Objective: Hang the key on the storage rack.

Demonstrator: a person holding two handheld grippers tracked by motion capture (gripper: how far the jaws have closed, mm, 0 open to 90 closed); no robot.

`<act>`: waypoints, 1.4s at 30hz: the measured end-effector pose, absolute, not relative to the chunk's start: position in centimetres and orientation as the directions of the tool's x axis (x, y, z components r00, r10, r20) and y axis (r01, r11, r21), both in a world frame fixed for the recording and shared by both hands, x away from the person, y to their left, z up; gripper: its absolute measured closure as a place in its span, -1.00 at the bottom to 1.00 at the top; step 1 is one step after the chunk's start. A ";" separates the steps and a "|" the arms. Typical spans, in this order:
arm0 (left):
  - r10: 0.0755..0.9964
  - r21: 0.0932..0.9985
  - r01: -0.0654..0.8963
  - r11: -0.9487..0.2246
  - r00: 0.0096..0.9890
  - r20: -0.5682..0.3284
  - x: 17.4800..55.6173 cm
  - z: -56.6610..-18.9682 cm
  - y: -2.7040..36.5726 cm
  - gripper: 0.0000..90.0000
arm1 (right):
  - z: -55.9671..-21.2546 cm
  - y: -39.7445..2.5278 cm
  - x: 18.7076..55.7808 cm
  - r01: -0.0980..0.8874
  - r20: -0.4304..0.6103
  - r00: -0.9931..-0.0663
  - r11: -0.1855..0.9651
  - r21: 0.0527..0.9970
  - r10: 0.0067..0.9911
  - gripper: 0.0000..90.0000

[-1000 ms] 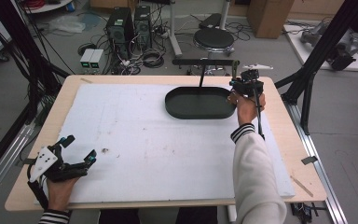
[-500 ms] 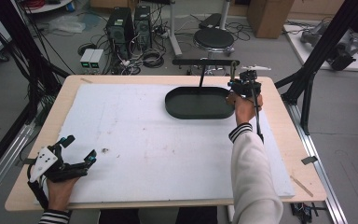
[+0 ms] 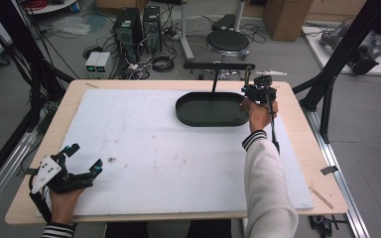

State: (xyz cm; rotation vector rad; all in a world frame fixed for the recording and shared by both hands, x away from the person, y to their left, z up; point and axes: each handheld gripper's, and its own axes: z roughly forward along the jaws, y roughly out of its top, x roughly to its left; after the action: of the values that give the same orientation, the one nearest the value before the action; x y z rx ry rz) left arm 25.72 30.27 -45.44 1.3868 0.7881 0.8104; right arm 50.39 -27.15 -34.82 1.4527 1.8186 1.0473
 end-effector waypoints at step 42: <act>0.857 1.000 -0.024 0.020 0.515 -0.005 25.7 -45.4 30.3 -0.96 | -41.4 -32.3 30.7 0.029 -0.041 -0.621 0.075 0.997 0.782 -0.99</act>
State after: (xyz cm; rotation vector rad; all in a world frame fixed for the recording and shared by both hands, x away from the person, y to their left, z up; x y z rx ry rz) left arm 25.74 30.28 -45.43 1.3880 0.7898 0.8076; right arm 30.69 -32.30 -41.44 0.8066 1.7547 1.6053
